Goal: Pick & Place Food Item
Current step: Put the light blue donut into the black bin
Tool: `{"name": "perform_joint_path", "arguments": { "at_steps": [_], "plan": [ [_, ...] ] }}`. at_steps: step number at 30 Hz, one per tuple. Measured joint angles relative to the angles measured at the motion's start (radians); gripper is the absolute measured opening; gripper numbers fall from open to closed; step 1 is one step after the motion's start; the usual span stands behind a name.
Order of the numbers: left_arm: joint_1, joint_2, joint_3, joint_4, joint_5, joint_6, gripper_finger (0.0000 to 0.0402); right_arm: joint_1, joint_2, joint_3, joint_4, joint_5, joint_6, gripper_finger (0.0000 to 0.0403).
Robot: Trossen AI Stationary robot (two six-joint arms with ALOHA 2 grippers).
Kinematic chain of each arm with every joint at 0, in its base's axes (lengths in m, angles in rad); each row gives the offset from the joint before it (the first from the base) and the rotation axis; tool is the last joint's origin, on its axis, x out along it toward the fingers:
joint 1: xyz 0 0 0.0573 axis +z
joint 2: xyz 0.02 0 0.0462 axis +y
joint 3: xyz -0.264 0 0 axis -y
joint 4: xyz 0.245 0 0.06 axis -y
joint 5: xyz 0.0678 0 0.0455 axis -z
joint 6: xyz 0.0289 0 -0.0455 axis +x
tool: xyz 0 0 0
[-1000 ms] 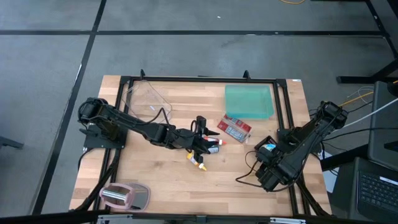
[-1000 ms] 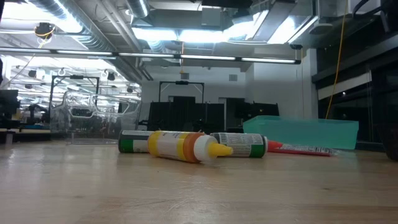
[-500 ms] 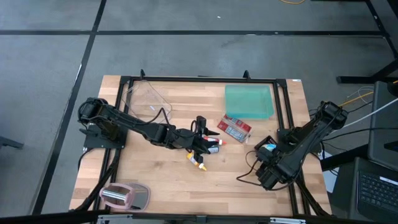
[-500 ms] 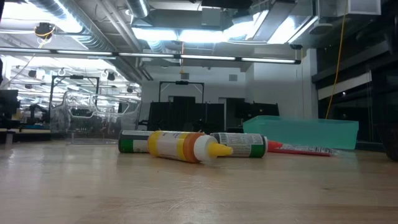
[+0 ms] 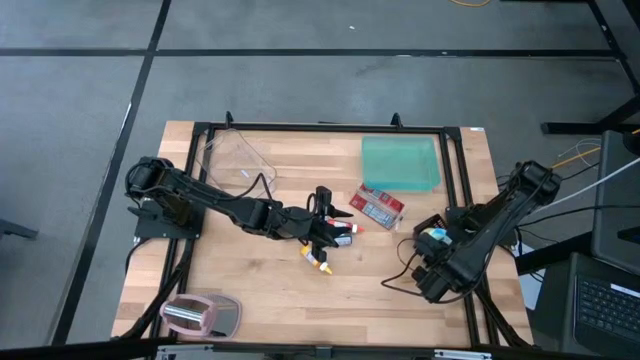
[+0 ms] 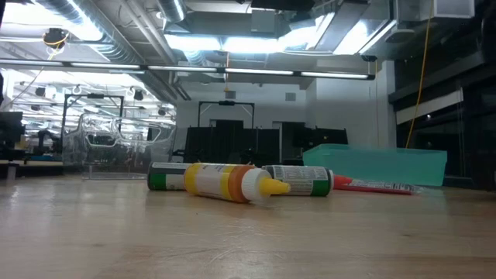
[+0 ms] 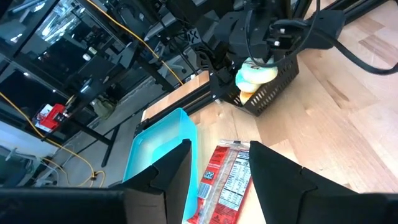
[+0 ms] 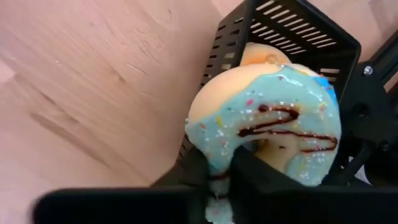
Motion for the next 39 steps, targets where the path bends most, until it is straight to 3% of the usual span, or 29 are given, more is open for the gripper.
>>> {"name": "perform_joint_path", "arguments": {
  "at_steps": [2,8,14,20,39],
  "plan": [
    [0.0,0.0,0.0,0.0,0.0,0.0,0.0157,0.0,-0.012,0.019,-0.028,0.002,0.018,0.0014],
    [0.0,0.0,0.0,0.0,0.0,0.0,0.0157,0.0,-0.028,0.09,-0.146,0.02,0.048,0.0034],
    [0.0,0.0,0.0,0.0,0.0,-0.001,0.0157,0.0,-0.027,0.094,-0.146,0.025,0.048,0.0014],
    [0.0,0.0,0.0,-0.003,0.0,-0.001,0.0157,0.0,-0.027,0.093,-0.153,0.049,0.044,0.002],
    [0.0,0.0,0.0,-0.003,0.018,-0.002,0.0157,0.0,-0.027,-0.074,0.001,0.035,0.04,0.0027]
  ]
}}
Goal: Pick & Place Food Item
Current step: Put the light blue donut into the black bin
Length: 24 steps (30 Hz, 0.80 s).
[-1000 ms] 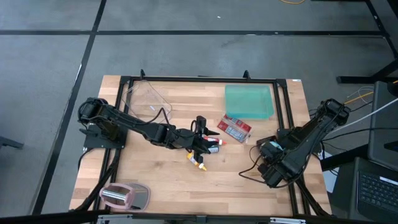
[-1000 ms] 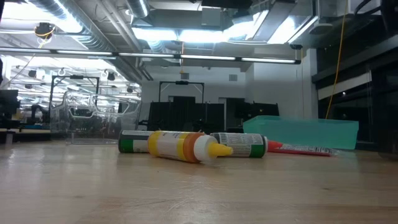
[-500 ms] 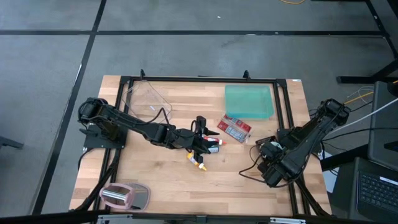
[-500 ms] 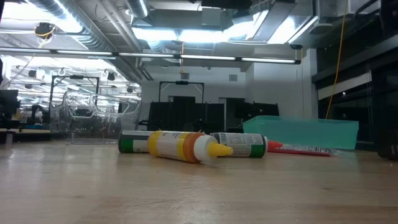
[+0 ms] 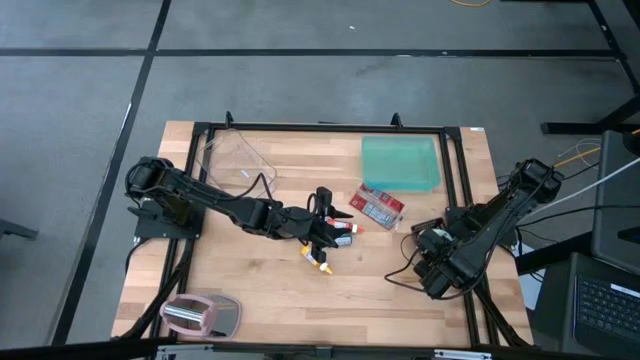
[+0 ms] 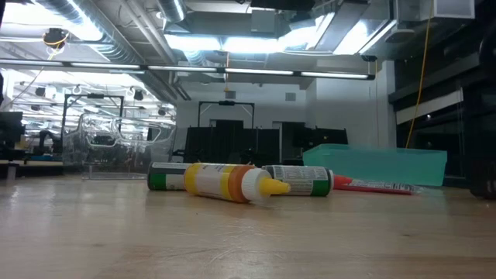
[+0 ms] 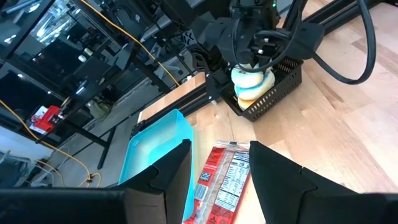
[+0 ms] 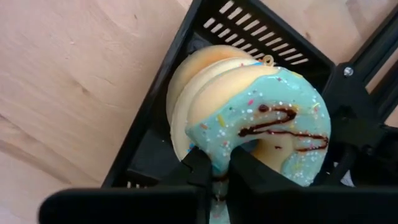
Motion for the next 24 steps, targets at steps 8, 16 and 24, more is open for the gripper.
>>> {"name": "perform_joint_path", "arguments": {
  "at_steps": [8,16,24],
  "plan": [
    [0.0,0.0,0.0,0.0,0.0,0.0,0.0154,-0.001,0.0,0.012,-0.001,-0.013,-0.042,0.0091],
    [0.0,0.0,0.0,0.0,0.0,0.0,0.0155,-0.001,0.0,0.077,-0.008,-0.017,-0.083,0.0186],
    [0.0,0.0,0.0,-0.001,0.0,0.0,0.0154,-0.001,0.0,0.096,-0.043,-0.017,-0.086,0.0252]
  ]
}}
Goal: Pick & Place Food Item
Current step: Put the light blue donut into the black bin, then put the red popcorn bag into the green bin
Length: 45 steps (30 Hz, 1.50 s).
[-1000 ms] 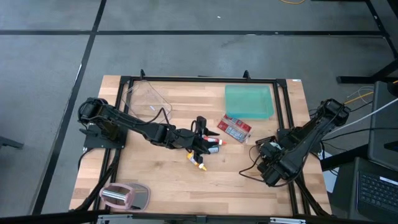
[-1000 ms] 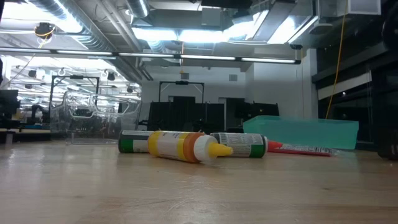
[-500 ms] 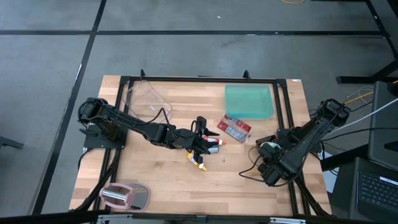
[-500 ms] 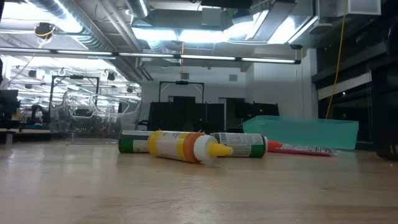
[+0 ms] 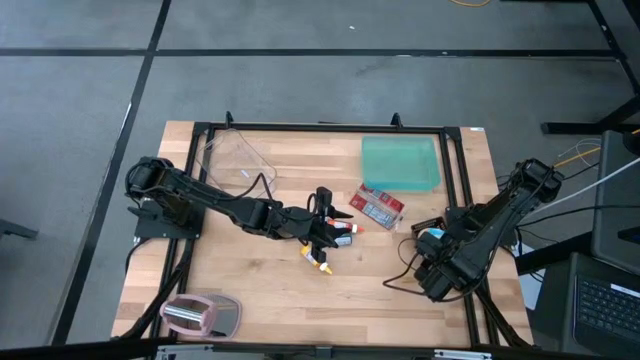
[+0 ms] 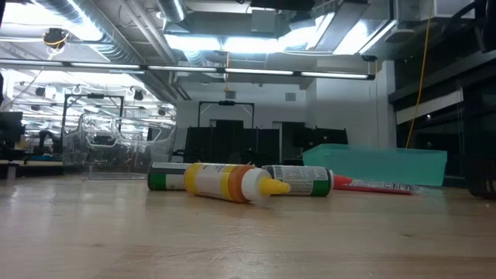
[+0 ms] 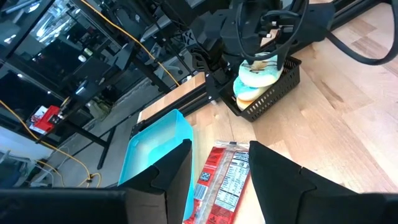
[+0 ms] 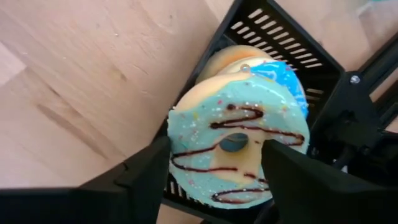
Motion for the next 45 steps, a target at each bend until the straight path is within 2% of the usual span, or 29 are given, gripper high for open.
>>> {"name": "perform_joint_path", "arguments": {
  "at_steps": [10,22,25,28,31,34,36,39,42,45],
  "plan": [
    [0.0,0.0,0.0,0.0,-0.007,0.001,0.0154,0.0,-0.032,0.02,-0.049,-0.021,0.015,0.0258],
    [0.0,0.0,0.0,0.0,-0.042,0.003,0.0152,0.0,-0.066,0.218,-0.171,0.209,0.016,0.0258],
    [0.0,0.0,0.0,-0.007,-0.047,-0.006,0.0151,0.009,-0.066,0.281,-0.174,0.37,0.015,0.0259],
    [0.01,-0.001,0.0,-0.014,0.011,-0.058,0.0151,0.031,-0.066,0.32,-0.148,0.689,0.001,0.0259],
    [0.03,-0.001,-0.005,-0.049,0.122,-0.203,0.0153,0.049,-0.065,0.316,-0.075,1.052,-0.091,0.0259],
    [0.042,-0.001,-0.039,-0.079,0.235,-0.342,0.0154,0.029,-0.056,0.304,-0.044,1.297,-0.217,0.0259],
    [0.045,-0.001,-0.052,-0.148,0.234,-0.413,0.0154,-0.004,-0.053,0.299,-0.043,1.38,-0.326,0.0259],
    [0.045,-0.001,-0.087,-0.189,0.168,-0.462,0.0155,-0.061,-0.053,0.299,-0.034,1.403,-0.411,0.0259],
    [0.048,-0.001,-0.15,-0.1,0.11,-0.47,0.0154,-0.123,-0.053,0.299,-0.032,1.367,-0.411,0.0259],
    [0.074,0.007,-0.202,0.05,0.135,-0.475,0.0155,-0.177,-0.053,0.299,-0.032,1.335,-0.411,0.0259]
  ]
}}
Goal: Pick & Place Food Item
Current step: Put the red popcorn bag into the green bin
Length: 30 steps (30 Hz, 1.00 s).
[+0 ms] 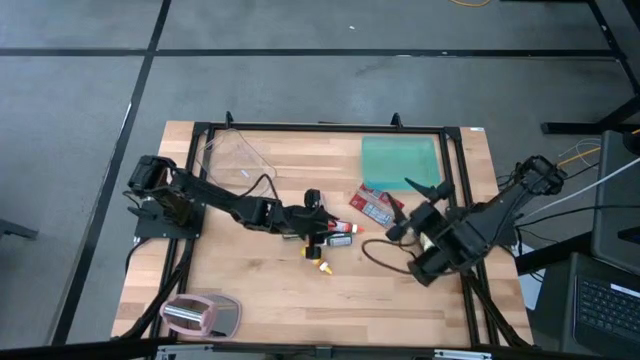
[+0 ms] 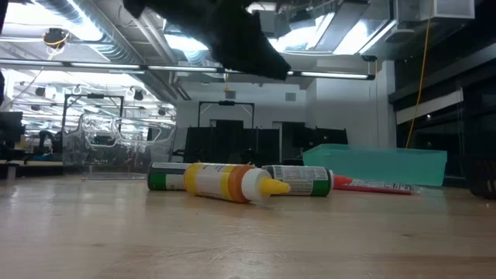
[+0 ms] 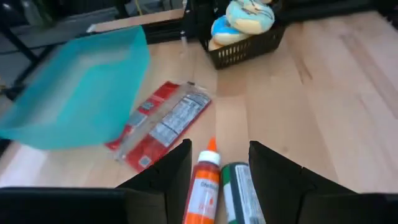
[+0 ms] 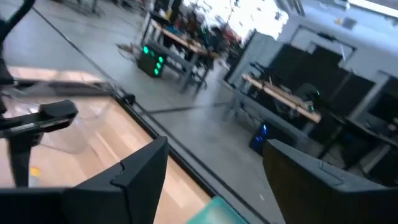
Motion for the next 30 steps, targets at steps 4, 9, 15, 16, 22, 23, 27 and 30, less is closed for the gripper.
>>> {"name": "perform_joint_path", "arguments": {
  "at_steps": [4,9,15,16,22,23,27,30],
  "plan": [
    [0.052,0.003,-0.03,-0.01,0.082,-0.057,0.0154,-0.056,0.0,0.0,0.0,-0.047,-0.035,0.0259],
    [0.142,0.003,-0.026,-0.11,0.21,-0.097,0.0157,-0.101,0.0,0.0,0.0,-0.082,-0.068,0.0259],
    [0.334,0.013,-0.019,-0.067,0.521,-0.251,0.0162,-0.124,0.0,0.0,0.0,-0.082,-0.071,0.0259],
    [0.367,0.013,-0.019,-0.06,0.573,-0.275,0.0161,-0.127,0.0,0.0,0.0,-0.082,-0.072,0.0259],
    [0.513,0.061,-0.018,0.0,0.854,-0.401,0.0164,-0.14,0.0,-0.001,0.0,-0.082,-0.075,0.0259],
    [0.524,0.077,-0.018,0.019,0.885,-0.424,0.0164,-0.142,0.0,-0.001,0.0,-0.082,-0.075,0.0259],
    [0.546,0.169,0.028,0.054,0.962,-0.481,0.0164,-0.145,0.0,-0.001,0.0,-0.082,-0.076,0.0259],
    [0.541,0.241,0.096,0.056,0.971,-0.493,0.0164,-0.145,0.0,-0.001,0.001,-0.085,-0.076,0.0259]
  ]
}}
